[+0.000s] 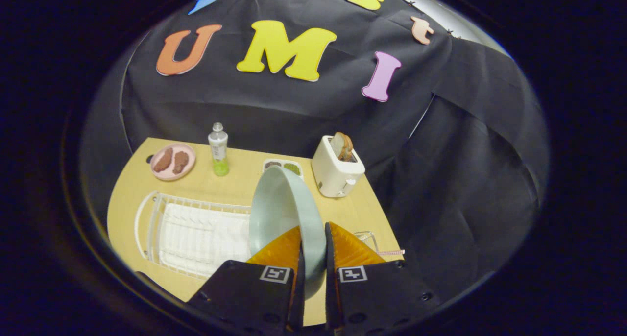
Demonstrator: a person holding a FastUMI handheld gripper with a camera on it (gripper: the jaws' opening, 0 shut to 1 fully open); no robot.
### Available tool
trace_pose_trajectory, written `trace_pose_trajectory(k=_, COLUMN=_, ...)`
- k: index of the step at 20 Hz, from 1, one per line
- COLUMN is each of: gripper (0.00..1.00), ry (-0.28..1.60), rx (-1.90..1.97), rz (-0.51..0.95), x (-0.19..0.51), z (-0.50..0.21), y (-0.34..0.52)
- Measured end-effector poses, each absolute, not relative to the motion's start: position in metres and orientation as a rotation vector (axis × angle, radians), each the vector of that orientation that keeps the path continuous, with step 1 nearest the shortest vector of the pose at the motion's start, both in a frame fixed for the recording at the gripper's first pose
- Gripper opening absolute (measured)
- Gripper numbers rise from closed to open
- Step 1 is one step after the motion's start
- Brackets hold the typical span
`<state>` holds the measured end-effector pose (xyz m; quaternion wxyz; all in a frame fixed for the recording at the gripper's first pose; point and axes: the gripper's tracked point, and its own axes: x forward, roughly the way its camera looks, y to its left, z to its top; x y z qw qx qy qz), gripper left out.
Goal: Take the plate from the dish rack, then take the spoon from the basket and place it into the plate.
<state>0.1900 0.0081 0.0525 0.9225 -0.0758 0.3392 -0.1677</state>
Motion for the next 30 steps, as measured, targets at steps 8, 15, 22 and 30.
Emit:
trace_pose_trajectory(k=8, gripper=0.22, ry=0.622, rx=-0.078, rz=-0.044, x=0.096, z=0.025, y=0.06)
trace_pose_trajectory(k=15, gripper=0.22, ry=0.732, rx=0.068, rz=0.115, x=0.07, z=-0.098, y=0.06)
trace_pose_trajectory(k=22, gripper=0.22, ry=0.832, rx=0.212, rz=0.177, x=0.046, z=-0.195, y=0.039)
trace_pose_trajectory(k=30, gripper=0.25, ry=0.904, rx=0.415, rz=0.225, x=0.051, z=-0.255, y=0.007)
